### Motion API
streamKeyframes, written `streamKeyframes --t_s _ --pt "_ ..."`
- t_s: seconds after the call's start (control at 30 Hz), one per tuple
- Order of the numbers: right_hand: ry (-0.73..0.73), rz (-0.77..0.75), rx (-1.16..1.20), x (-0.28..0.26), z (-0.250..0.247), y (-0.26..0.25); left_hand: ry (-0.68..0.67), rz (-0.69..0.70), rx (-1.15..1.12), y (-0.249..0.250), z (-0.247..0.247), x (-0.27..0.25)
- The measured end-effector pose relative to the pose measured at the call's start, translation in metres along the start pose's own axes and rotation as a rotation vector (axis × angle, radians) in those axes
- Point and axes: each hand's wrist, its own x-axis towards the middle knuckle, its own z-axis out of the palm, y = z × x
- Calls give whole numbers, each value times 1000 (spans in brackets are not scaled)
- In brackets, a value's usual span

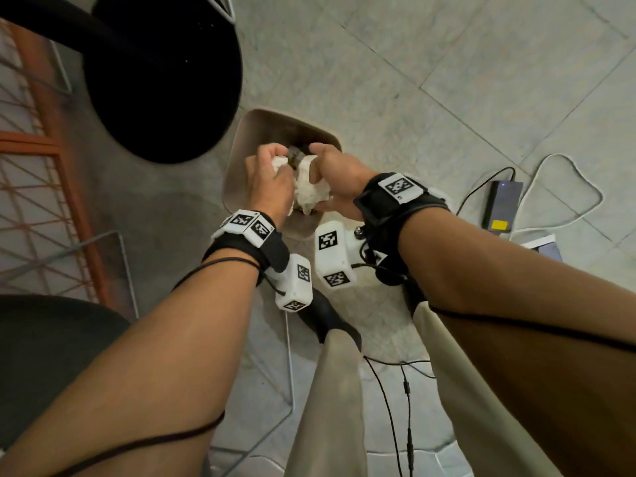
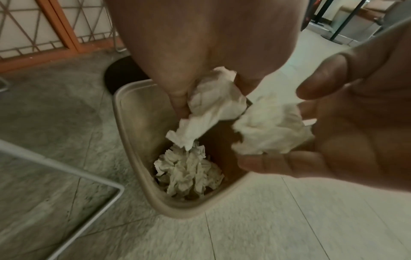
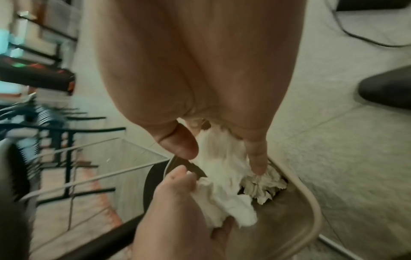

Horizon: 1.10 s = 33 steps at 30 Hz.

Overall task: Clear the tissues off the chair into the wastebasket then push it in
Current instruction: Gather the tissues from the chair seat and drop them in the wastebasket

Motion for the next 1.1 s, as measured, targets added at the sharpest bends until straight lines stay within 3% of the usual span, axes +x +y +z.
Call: streamKeyframes --t_s 0.13,0.33,0.7,0.87,1.1 --pt "15 36 -1 7 -5 12 -33 -62 79 -14 -5 10" --pt "-13 77 110 -20 -5 28 -132 -118 7 -41 -10 -23" --pt "-17 206 -288 -126 19 87 -235 -194 -65 -80 -27 -179" --pt "-20 161 -475 -175 48 107 -218 -223 -188 -99 -61 -253" --pt "-167 91 -719 -207 130 106 -24 -351 -472 -151 -120 -329"
